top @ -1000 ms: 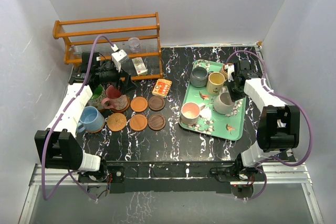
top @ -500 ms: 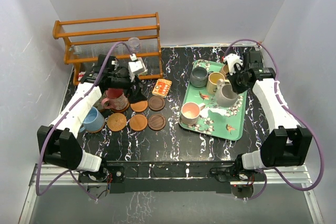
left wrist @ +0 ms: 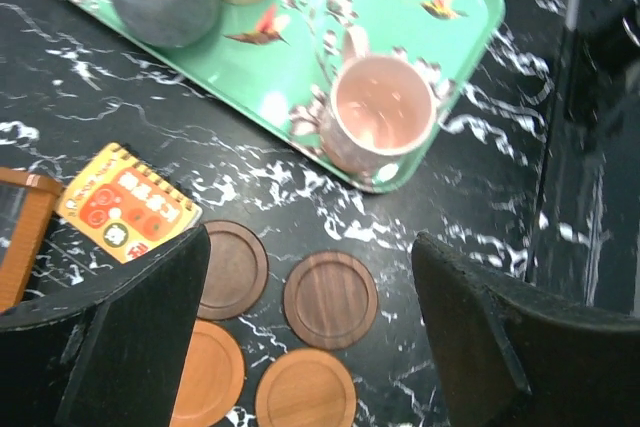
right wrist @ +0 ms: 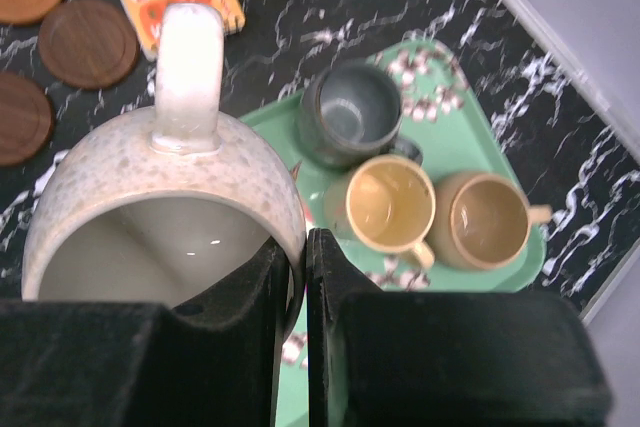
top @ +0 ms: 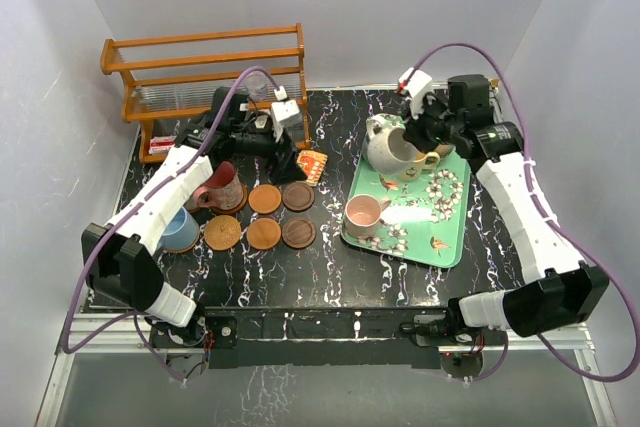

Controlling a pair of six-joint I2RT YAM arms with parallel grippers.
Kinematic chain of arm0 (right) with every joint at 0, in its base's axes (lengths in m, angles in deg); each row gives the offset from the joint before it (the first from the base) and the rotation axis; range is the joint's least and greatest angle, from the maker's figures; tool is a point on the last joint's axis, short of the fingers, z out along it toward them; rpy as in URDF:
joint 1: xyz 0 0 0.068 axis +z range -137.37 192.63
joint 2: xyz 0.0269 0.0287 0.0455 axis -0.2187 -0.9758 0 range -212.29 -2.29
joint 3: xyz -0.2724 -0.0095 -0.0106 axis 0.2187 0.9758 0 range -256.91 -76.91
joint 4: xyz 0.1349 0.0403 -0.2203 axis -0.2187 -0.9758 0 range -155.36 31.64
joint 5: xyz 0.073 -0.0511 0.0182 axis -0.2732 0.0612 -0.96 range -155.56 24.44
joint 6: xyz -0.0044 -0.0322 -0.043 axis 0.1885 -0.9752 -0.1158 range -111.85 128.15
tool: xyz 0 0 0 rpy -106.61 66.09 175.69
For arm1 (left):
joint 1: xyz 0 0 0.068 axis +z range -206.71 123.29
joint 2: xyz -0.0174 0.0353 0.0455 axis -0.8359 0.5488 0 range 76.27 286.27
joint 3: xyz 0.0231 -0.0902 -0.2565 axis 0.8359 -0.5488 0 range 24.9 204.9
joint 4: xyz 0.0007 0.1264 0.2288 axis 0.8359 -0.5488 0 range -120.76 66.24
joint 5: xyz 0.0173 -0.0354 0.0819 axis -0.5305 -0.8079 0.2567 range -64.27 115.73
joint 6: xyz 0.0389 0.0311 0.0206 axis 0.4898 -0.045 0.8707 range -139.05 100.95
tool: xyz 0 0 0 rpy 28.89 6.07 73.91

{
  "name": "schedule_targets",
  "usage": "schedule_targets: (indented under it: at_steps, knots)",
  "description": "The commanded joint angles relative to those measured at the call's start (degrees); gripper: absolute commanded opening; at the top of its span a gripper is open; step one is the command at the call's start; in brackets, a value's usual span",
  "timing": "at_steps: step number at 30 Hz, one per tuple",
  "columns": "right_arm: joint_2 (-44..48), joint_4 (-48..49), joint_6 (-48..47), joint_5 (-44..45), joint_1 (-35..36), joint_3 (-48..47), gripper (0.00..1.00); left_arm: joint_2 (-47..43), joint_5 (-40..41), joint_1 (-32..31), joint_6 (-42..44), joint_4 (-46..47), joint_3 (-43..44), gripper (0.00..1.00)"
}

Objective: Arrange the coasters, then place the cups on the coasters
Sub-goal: Pick up the cup from the tray, then place the cup on the coaster.

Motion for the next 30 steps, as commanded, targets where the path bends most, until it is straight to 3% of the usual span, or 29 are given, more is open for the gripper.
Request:
schedule_targets:
  at_steps: [1, 8, 12, 16, 20, 30]
  knots:
    - [-2.8, 15.0, 10.2, 13.8, 8.7, -7.0, 0.00, 1.5, 10.5, -2.9, -19.6, 9.3, 6.3, 0.80]
    - [-9.7, 20.0, 13.5, 27.4, 18.1, -12.4, 0.00, 3.2, 13.4, -4.6, -29.0, 10.3, 13.2, 0.81]
    - [-14.0, 20.4, 17.4, 36.4, 21.7, -16.4, 0.00, 3.8, 21.2, -5.0, -37.7, 11.0, 14.5, 0.81]
    - [-15.8, 20.6, 18.1, 38.3, 24.4, -17.1, 0.00, 3.8, 24.5, -5.1, -37.8, 10.5, 14.9, 0.82]
    - [-14.8, 20.5, 15.9, 33.0, 24.6, -15.0, 0.00, 2.3, 23.1, -4.9, -31.8, 9.8, 12.9, 0.85]
    - [-4.3, 18.5, -0.7, 12.7, 24.5, -2.3, 0.00, -2.6, 2.0, 0.3, 0.5, -4.7, 10.3, 0.81]
